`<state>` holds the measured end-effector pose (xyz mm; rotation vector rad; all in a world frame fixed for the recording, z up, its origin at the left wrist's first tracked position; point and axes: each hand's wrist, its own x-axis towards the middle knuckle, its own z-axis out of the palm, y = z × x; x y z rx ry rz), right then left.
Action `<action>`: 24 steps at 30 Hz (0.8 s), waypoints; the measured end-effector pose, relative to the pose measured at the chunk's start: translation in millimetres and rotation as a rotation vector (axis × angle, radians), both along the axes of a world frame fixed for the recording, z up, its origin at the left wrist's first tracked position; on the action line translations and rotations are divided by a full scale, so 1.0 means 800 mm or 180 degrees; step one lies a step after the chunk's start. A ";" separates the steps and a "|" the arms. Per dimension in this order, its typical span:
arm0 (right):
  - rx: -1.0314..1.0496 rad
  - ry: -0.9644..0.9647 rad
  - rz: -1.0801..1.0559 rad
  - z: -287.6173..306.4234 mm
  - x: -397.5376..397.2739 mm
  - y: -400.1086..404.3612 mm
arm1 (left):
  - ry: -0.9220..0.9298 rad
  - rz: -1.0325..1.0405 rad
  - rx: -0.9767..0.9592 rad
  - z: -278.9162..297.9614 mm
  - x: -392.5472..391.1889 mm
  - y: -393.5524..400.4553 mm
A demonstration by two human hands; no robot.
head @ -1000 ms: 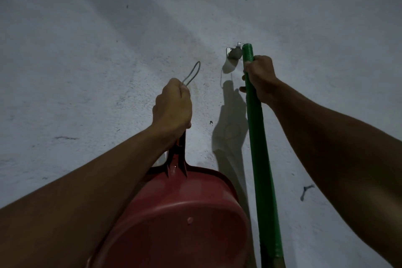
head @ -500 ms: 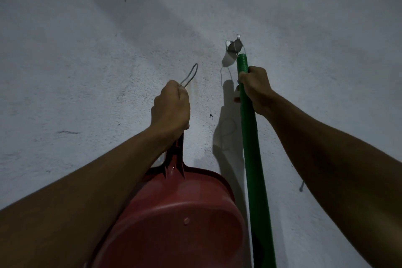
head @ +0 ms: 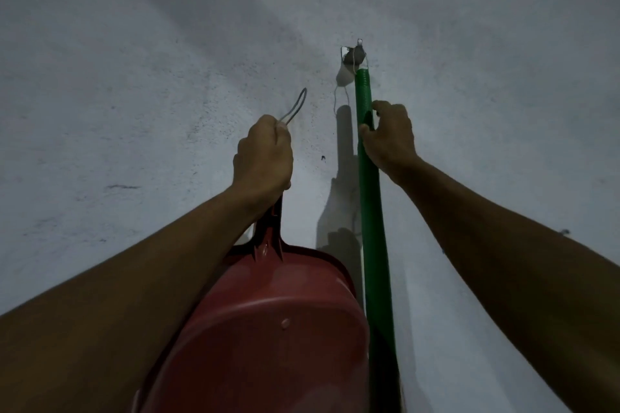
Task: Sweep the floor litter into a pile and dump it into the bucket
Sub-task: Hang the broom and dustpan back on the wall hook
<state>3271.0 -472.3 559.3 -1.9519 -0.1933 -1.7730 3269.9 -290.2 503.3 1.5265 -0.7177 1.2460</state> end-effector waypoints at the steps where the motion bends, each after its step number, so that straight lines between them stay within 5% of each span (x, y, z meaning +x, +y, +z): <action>1: -0.0036 -0.0112 -0.0073 -0.015 -0.006 0.005 | 0.0026 0.0003 0.0037 -0.007 -0.002 0.002; 9: 0.0952 0.0739 0.1971 -0.121 -0.061 0.072 | 0.0123 0.0161 0.0353 -0.083 -0.012 0.021; 24: 0.1311 0.1978 0.1697 -0.170 -0.083 0.125 | 0.0660 -0.0553 0.0544 -0.201 -0.017 0.059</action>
